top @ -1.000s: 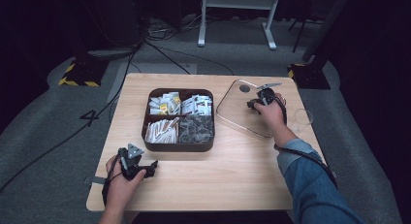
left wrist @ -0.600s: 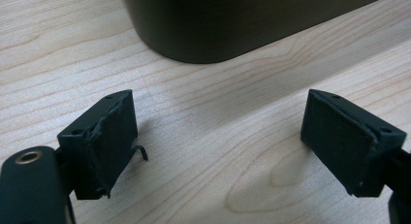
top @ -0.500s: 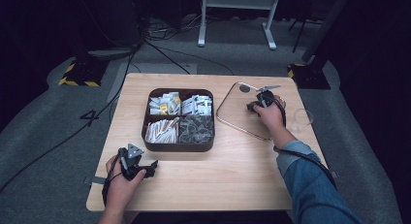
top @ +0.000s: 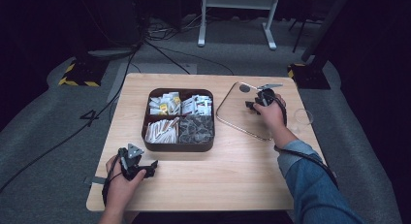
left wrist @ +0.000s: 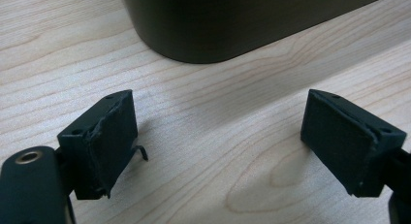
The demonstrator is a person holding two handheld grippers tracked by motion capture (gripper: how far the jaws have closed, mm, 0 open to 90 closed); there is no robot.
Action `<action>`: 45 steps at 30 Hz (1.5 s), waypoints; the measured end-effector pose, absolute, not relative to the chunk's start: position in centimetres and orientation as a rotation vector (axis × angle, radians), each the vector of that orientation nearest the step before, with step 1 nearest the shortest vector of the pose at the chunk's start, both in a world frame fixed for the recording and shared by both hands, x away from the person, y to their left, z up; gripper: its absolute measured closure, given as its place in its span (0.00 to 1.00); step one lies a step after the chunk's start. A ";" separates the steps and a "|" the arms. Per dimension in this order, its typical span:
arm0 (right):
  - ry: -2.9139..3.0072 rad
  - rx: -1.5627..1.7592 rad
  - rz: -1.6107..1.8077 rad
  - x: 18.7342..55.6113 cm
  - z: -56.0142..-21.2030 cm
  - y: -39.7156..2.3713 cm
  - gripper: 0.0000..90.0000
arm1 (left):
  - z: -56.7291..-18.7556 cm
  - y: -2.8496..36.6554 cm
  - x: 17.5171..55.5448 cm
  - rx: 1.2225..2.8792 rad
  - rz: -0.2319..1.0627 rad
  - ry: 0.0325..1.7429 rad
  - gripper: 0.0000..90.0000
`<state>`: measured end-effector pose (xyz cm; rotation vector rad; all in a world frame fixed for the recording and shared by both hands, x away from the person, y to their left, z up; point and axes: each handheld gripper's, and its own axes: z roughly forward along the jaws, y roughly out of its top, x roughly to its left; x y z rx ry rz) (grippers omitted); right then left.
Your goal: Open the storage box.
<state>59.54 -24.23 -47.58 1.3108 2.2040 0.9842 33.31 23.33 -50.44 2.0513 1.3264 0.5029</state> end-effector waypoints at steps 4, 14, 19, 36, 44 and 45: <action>2.182 1.306 1.010 59.5 -47.0 -24.3 0.49 | -50.4 23.3 33.3 2.051 0.503 1.327 0.15; 2.159 1.271 1.099 59.3 -44.6 -24.2 0.48 | -50.3 23.4 32.6 2.041 0.527 1.337 0.20; 2.160 1.251 1.135 59.2 -43.8 -24.1 0.48 | -50.1 23.6 32.2 2.044 0.543 1.345 0.22; 2.219 1.116 1.301 56.9 -40.6 -21.0 0.48 | -50.2 23.8 32.3 2.044 0.508 1.355 0.21; 2.322 0.980 1.375 54.9 -39.3 -17.2 0.49 | -50.4 23.7 32.6 2.037 0.504 1.342 0.18; 2.339 0.964 1.382 54.6 -39.3 -16.6 0.49 | -50.4 23.6 32.7 2.037 0.504 1.342 0.18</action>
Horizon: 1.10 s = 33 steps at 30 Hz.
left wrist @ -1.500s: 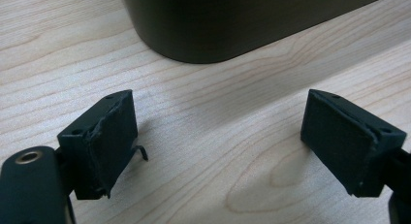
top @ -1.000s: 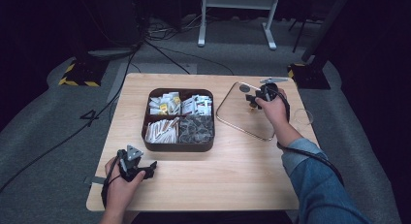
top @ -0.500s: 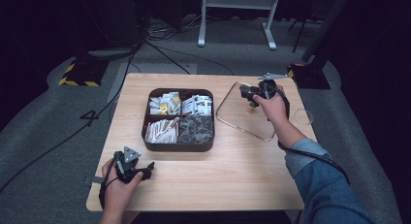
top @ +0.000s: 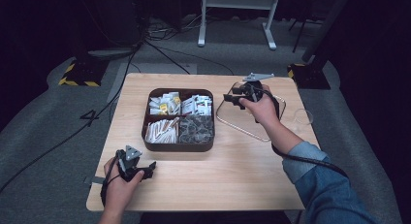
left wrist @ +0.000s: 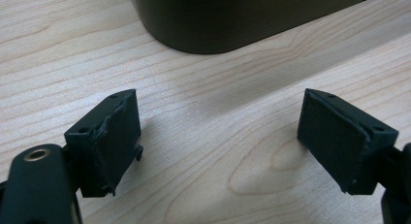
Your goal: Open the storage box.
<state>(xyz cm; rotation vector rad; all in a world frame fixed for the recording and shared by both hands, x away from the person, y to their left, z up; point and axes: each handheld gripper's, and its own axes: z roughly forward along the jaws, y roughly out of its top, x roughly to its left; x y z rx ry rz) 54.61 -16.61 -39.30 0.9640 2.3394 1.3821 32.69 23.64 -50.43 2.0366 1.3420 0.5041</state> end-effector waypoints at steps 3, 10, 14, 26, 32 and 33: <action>2.366 0.937 1.388 54.2 -39.3 -15.7 0.50 | -50.4 23.6 32.8 2.036 0.501 1.348 0.16; 2.458 0.837 1.415 52.6 -39.6 -12.1 0.50 | -50.5 23.2 33.3 2.035 0.506 1.361 0.13; 2.489 0.804 1.420 51.8 -39.8 -11.0 0.50 | -50.5 23.1 33.5 2.041 0.508 1.363 0.11; 2.631 0.705 1.374 49.5 -41.7 -7.5 0.48 | -50.5 23.1 33.5 2.042 0.504 1.366 0.10; 2.689 0.672 1.324 49.2 -43.1 -5.9 0.48 | -50.5 23.1 33.6 2.044 0.507 1.364 0.10; 2.689 0.672 1.324 49.2 -43.1 -5.9 0.48 | -50.5 23.0 33.5 2.040 0.507 1.365 0.10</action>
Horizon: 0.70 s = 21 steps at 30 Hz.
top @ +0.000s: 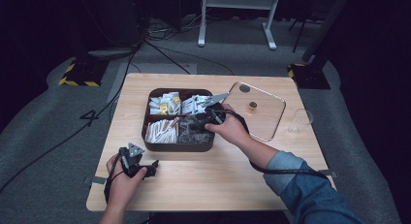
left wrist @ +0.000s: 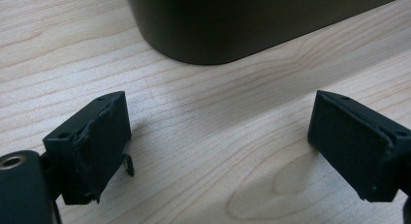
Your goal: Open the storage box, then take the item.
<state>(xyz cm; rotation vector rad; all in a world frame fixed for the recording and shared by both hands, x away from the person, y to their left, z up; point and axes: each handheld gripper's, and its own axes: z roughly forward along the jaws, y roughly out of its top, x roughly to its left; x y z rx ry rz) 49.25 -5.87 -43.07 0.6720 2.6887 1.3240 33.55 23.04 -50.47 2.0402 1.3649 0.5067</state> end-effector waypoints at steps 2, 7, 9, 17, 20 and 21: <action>2.709 0.663 1.286 49.2 -43.6 -5.3 0.48 | -50.5 23.0 33.5 2.037 0.505 1.368 0.10; 2.729 0.662 1.236 49.2 -44.5 -4.8 0.49 | -50.5 23.0 33.3 2.048 0.501 1.361 0.10; 2.737 0.660 1.218 49.1 -44.7 -4.7 0.51 | -50.5 23.0 33.3 2.046 0.499 1.362 0.10; 2.754 0.609 1.134 48.9 -44.9 -4.5 0.55 | -50.5 23.0 33.4 2.044 0.501 1.362 0.09; 2.764 0.622 1.113 49.1 -45.5 -4.4 0.57 | -50.5 23.0 33.4 2.044 0.499 1.361 0.09; 2.769 0.619 1.105 49.2 -45.5 -4.4 0.58 | -50.5 23.0 33.5 2.046 0.497 1.361 0.09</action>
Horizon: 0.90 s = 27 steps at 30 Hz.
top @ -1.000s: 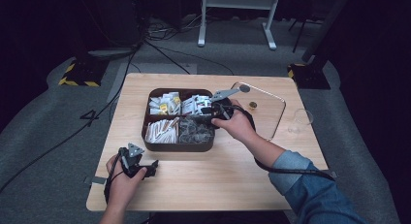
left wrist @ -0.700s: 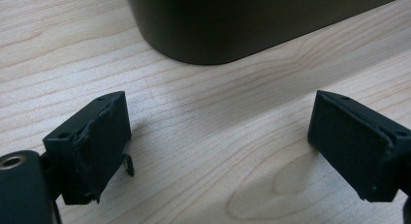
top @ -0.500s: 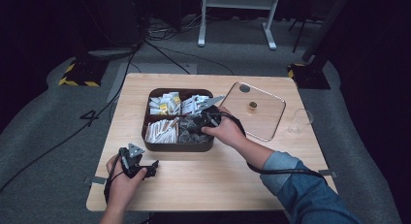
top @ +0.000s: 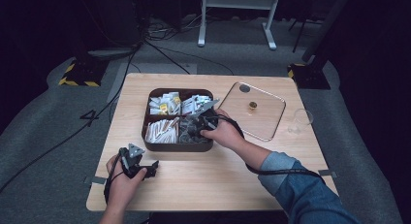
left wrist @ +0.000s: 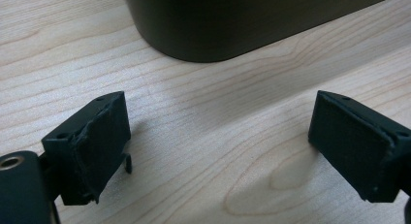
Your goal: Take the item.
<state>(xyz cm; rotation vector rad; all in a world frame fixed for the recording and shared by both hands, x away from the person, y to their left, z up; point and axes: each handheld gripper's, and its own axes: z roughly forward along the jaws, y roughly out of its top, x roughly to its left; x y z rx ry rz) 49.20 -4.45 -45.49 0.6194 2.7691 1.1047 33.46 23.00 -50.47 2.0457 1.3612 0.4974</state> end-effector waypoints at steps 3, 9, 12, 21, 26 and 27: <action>2.770 0.617 1.097 49.3 -45.6 -4.5 0.64 | -50.5 23.0 33.5 2.046 0.497 1.360 0.08; 2.762 0.535 1.076 49.0 -45.2 -4.4 0.76 | -50.5 23.0 33.5 2.046 0.497 1.360 0.08; 2.752 0.528 1.090 48.8 -45.1 -4.4 0.77 | -50.5 23.0 33.5 2.046 0.496 1.360 0.08; 2.724 0.572 1.172 49.0 -43.9 -5.0 0.77 | -50.5 23.0 33.6 2.047 0.497 1.356 0.08; 2.708 0.587 1.236 48.9 -43.2 -5.4 0.77 | -50.5 23.0 33.6 2.052 0.499 1.353 0.08; 2.704 0.590 1.256 48.8 -42.9 -5.6 0.77 | -50.5 23.0 33.6 2.052 0.499 1.352 0.08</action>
